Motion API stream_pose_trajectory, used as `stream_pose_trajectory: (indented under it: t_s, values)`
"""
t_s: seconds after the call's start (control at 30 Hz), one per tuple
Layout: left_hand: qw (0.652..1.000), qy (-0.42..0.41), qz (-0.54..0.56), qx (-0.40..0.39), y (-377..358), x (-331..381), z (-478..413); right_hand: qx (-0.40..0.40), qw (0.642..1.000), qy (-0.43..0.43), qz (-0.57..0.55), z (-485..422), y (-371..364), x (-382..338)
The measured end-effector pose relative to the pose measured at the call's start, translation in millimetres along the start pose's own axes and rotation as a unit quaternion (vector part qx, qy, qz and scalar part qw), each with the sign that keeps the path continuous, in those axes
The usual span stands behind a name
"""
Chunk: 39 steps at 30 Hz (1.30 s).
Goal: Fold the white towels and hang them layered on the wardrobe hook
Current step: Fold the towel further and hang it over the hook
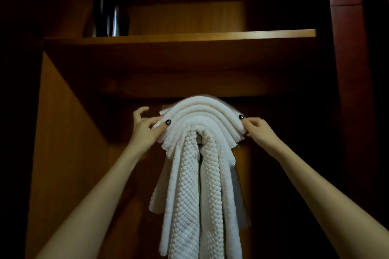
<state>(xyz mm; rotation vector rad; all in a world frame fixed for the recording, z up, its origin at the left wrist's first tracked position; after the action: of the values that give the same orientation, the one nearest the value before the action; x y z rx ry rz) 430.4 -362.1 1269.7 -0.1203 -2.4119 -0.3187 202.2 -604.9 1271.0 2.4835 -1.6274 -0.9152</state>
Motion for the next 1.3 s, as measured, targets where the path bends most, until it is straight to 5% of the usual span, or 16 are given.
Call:
stream_pose_trajectory:
  t_s: [0.13,0.27,0.57,0.73,0.9,1.1,1.3]
  values:
    - [0.992,-0.086,-0.087,-0.031,-17,34,-7,0.028,0.992,0.052,0.113,-16,8,-27]
    - [0.973,-0.156,-0.118,-0.118,-49,72,-12,-0.066,0.983,0.130,0.113,-31,-32,-65]
    - [0.985,-0.107,-0.011,-0.135,-67,47,-19,-0.064,0.973,0.159,0.152,-42,-69,-40]
    - [0.977,-0.119,-0.077,-0.160,-74,54,-12,-0.038,0.981,0.167,0.086,-29,-71,-50]
    - [0.977,-0.137,-0.120,-0.111,-50,77,16,-0.110,0.989,0.064,0.077,-15,-60,-48]
    - [0.965,-0.173,-0.187,-0.069,-11,74,85,-0.046,0.991,0.033,0.122,67,-45,-57]
    - [0.940,-0.128,-0.282,-0.142,4,20,186,-0.084,0.992,-0.014,0.096,173,-86,-67]
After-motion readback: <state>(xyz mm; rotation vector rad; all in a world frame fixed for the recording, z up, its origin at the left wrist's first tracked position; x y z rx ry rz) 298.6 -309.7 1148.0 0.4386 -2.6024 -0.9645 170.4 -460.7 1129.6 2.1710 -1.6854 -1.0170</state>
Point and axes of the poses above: each hand's wrist, its own z-axis away from the middle knuckle, its own y-axis out of the back of the hand, x = y × z, the point moved 10 cm from there along -z, towards the middle knuckle, and after that the axes turned 9 degrees about y, right-handed, at the moved point
